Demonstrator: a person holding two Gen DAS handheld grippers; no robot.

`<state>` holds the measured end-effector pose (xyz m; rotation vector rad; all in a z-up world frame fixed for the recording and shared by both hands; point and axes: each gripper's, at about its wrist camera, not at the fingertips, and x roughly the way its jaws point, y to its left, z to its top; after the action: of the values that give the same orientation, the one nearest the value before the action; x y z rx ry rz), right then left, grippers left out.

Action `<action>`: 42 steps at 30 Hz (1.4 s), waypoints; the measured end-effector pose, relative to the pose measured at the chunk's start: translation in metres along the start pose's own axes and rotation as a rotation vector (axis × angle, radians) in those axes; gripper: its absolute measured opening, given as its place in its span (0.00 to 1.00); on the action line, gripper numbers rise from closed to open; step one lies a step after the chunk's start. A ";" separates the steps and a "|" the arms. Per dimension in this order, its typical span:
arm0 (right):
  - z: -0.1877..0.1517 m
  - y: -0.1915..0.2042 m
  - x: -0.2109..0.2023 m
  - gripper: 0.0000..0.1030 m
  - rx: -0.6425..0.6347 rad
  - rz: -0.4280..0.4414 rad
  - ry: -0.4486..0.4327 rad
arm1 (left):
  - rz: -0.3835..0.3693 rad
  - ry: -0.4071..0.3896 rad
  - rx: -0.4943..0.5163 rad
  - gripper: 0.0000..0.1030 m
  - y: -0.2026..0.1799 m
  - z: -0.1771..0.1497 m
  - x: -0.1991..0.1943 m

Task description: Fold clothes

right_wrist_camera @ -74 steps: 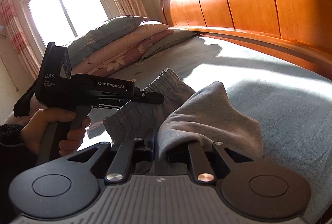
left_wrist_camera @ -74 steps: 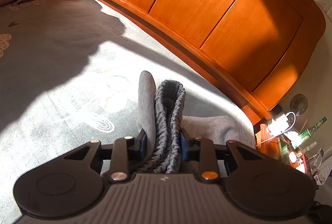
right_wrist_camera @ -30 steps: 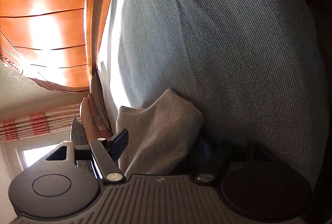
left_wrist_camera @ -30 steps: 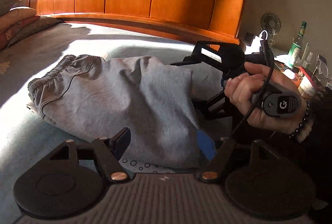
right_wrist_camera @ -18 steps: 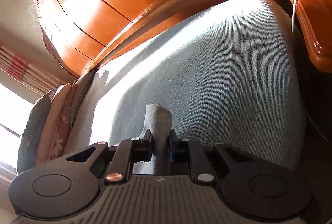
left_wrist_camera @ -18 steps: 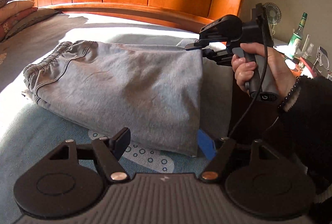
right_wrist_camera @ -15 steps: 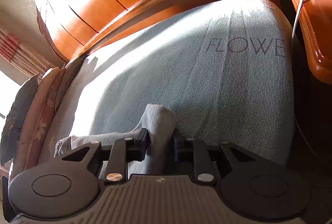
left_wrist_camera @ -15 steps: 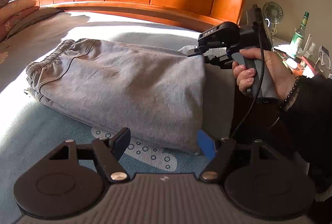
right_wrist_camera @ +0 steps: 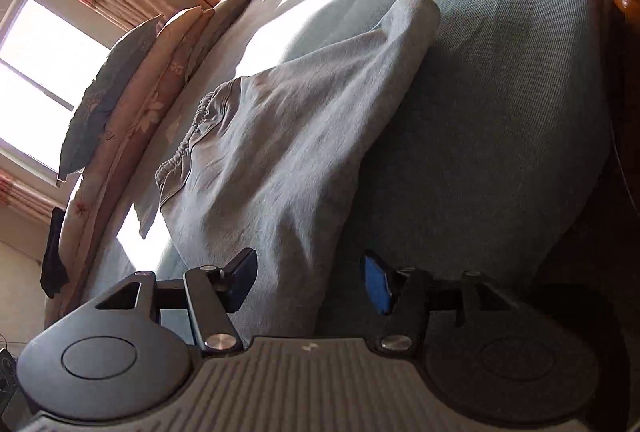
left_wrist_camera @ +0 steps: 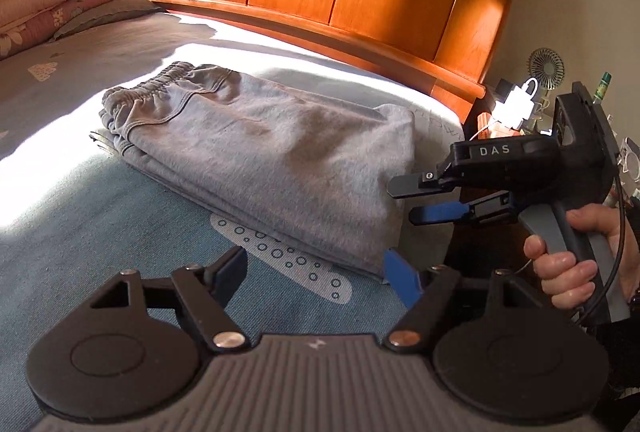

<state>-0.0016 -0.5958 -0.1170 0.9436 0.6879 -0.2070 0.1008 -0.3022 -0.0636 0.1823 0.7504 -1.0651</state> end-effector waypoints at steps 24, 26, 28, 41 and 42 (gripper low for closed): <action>-0.017 0.039 0.009 0.29 -0.107 -0.013 0.121 | 0.007 -0.078 -0.222 0.74 0.021 -0.052 -0.037; -0.019 0.032 0.011 0.32 -0.073 -0.021 0.163 | 0.009 -0.062 -0.206 0.74 0.020 -0.049 -0.034; -0.017 0.027 0.003 0.32 -0.057 0.000 0.166 | 0.009 -0.043 -0.167 0.74 0.017 -0.044 -0.031; 0.072 0.010 -0.012 0.38 -0.296 -0.095 -0.163 | -0.017 -0.082 0.302 0.80 -0.029 0.052 0.067; 0.073 0.007 -0.007 0.38 -0.310 -0.116 -0.164 | 0.008 -0.072 0.306 0.80 -0.025 0.054 0.079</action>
<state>0.0294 -0.6509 -0.0794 0.5839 0.6030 -0.2689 0.1261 -0.3979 -0.0680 0.4056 0.5185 -1.1699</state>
